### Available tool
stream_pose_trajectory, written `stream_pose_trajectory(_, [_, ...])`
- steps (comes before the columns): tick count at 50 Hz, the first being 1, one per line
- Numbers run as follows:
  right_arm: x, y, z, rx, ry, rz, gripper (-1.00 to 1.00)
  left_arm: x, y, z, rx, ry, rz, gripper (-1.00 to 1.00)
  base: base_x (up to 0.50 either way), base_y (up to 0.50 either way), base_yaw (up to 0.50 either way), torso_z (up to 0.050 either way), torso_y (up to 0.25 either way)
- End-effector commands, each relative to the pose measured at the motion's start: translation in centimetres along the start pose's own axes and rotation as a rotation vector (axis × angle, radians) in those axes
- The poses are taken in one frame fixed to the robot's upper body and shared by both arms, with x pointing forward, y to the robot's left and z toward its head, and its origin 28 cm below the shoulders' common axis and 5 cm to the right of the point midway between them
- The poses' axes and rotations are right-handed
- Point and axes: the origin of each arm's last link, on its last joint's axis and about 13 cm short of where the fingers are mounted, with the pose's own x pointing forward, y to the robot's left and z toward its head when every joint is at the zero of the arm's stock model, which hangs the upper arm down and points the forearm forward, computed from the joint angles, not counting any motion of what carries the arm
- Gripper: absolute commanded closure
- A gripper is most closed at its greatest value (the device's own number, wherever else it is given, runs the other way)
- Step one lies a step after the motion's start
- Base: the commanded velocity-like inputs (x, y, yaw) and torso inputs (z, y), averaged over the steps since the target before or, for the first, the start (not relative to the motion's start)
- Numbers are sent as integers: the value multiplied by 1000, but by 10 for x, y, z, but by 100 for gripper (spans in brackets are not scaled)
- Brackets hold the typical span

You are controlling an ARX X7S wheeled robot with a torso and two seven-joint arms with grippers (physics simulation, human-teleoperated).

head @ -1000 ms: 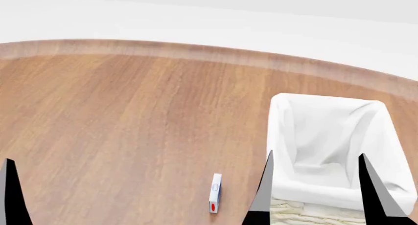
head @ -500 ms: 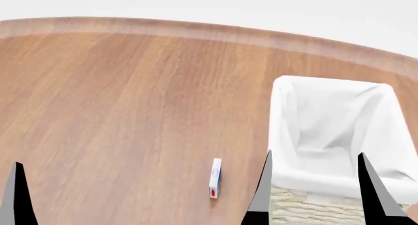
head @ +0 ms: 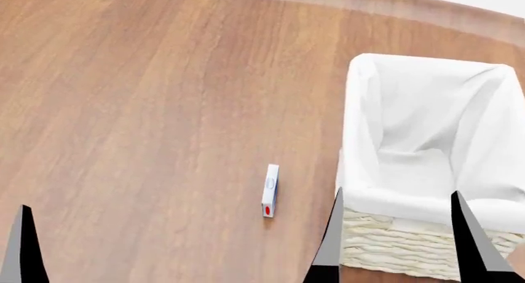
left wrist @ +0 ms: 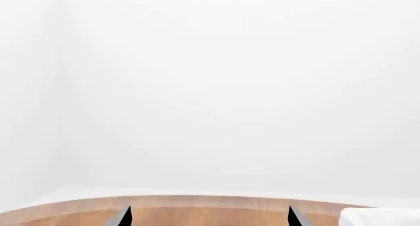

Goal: Pick up the ketchup, and put it in the basket.

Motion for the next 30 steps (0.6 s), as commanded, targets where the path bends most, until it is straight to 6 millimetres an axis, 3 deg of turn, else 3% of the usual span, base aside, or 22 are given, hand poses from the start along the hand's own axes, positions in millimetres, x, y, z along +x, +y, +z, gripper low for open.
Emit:
stream_pose_trajectory(1, [0,0,0,0,-1,-1,-100,1,0,0,-12,5,4,-100,0,0,0,0,0])
stream_pose_trajectory(16, [0,-1,0,-1,1,-3,-100,6,19,-9,-70,40,229,-100,0,0,0,0,0])
stream_pose_trajectory(30, [0,0,-1,-2,4,-4,-100,0,40,-30,-183,65,493,-100,0,0,0,0,0])
